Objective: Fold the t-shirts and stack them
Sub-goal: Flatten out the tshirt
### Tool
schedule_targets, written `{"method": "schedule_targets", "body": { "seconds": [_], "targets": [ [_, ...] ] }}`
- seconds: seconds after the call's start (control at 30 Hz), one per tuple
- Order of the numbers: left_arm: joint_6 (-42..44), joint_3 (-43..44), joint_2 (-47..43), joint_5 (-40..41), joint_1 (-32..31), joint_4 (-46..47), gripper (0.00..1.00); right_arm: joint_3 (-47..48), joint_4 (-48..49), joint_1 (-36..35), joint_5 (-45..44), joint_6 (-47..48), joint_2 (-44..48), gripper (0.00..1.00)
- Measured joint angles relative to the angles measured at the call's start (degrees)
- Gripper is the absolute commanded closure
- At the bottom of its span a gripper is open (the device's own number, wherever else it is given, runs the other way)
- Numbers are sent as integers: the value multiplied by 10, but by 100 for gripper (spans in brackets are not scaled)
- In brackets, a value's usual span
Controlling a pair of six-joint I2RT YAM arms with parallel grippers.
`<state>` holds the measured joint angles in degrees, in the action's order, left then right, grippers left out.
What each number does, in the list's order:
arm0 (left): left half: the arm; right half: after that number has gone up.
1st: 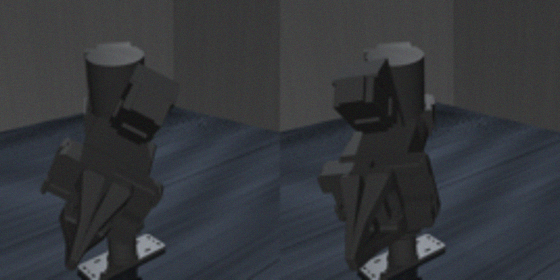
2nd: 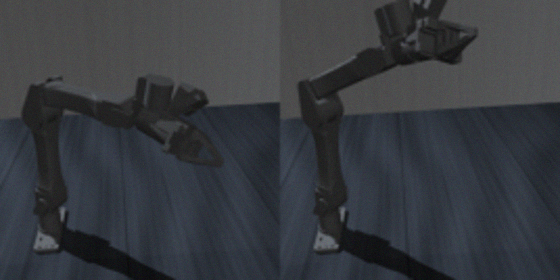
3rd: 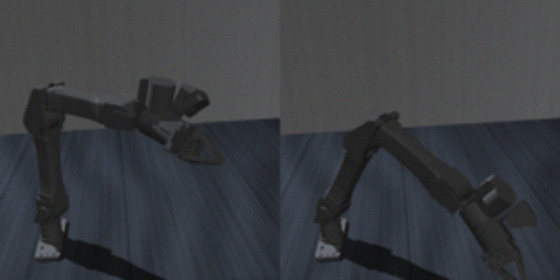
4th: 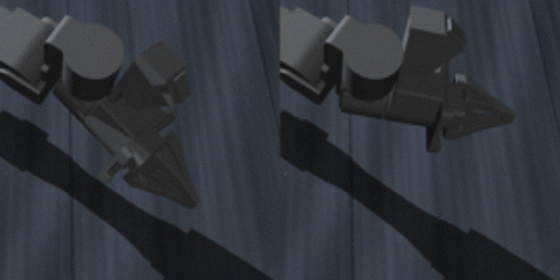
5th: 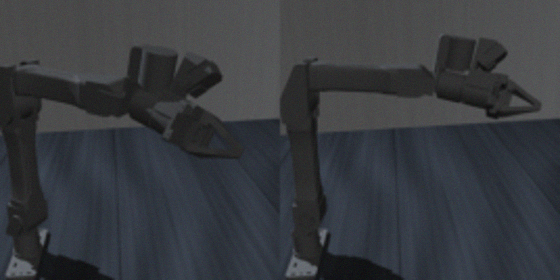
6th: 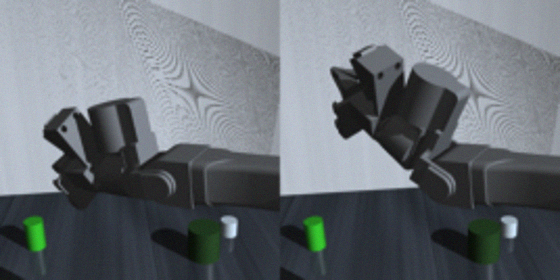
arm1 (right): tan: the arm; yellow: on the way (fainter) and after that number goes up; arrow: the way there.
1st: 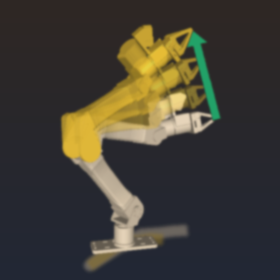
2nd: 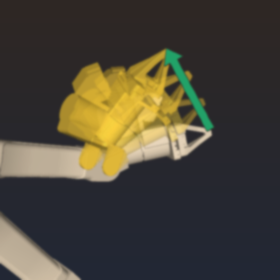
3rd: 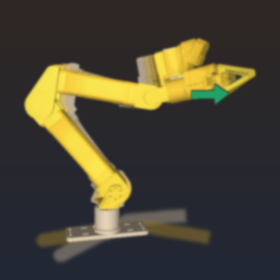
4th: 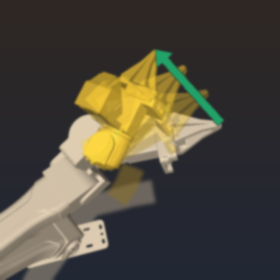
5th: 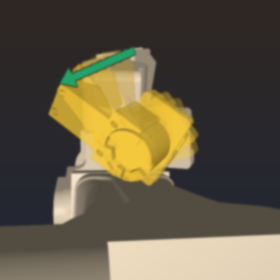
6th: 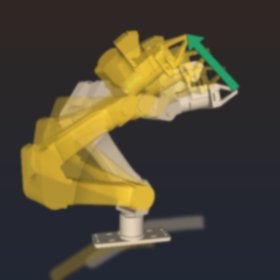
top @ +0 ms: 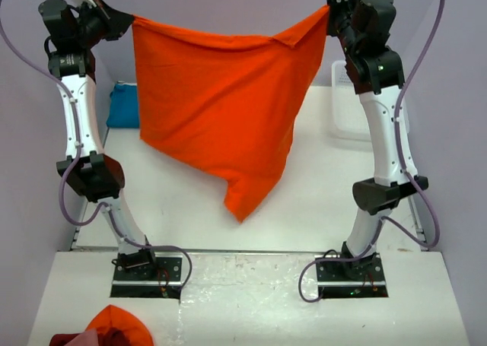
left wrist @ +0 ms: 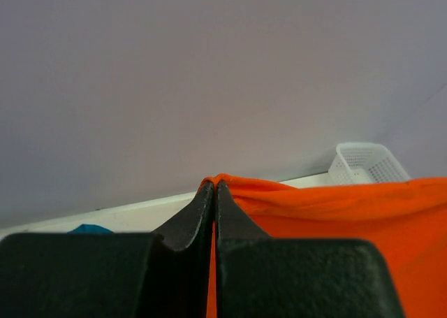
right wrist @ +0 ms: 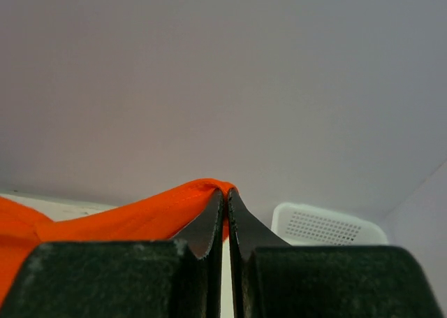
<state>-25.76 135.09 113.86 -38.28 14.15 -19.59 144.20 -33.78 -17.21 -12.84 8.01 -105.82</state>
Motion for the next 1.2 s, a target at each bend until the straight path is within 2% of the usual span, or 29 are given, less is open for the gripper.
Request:
{"method": "schedule_targets", "body": {
  "seconds": [0.2, 0.37, 0.4, 0.6, 0.73, 0.83, 0.93, 1.03, 1.13, 1.2],
  "targets": [
    [-31, 26, 16, -5, 1, 57, 100, 12, 16, 6, 8, 1, -3, 100],
    [-30, -51, -68, -4, 1, 62, 100, 10, 7, -23, -3, 13, 66, 100],
    [-25, -82, -108, -2, 1, 57, 100, 0, 9, -38, -12, 17, 90, 100],
    [9, -142, -292, 6, 1, 2, 100, -64, -4, -179, -77, 40, 254, 100],
    [20, -161, -417, 7, 1, -25, 100, -92, -4, -315, -164, 66, 345, 100],
    [24, -149, -472, 0, 1, -32, 100, -127, 15, -401, -239, 98, 403, 100],
    [24, -125, -480, -6, 1, -34, 100, -136, 38, -432, -297, 124, 419, 100],
    [24, -118, -459, -7, 1, -37, 100, -137, 59, -438, -318, 152, 407, 100],
    [24, -113, -409, -5, 1, -36, 100, -119, 80, -420, -319, 180, 366, 100],
    [24, -111, -363, -2, 1, -32, 100, -89, 89, -384, -306, 191, 323, 100]
  ]
}}
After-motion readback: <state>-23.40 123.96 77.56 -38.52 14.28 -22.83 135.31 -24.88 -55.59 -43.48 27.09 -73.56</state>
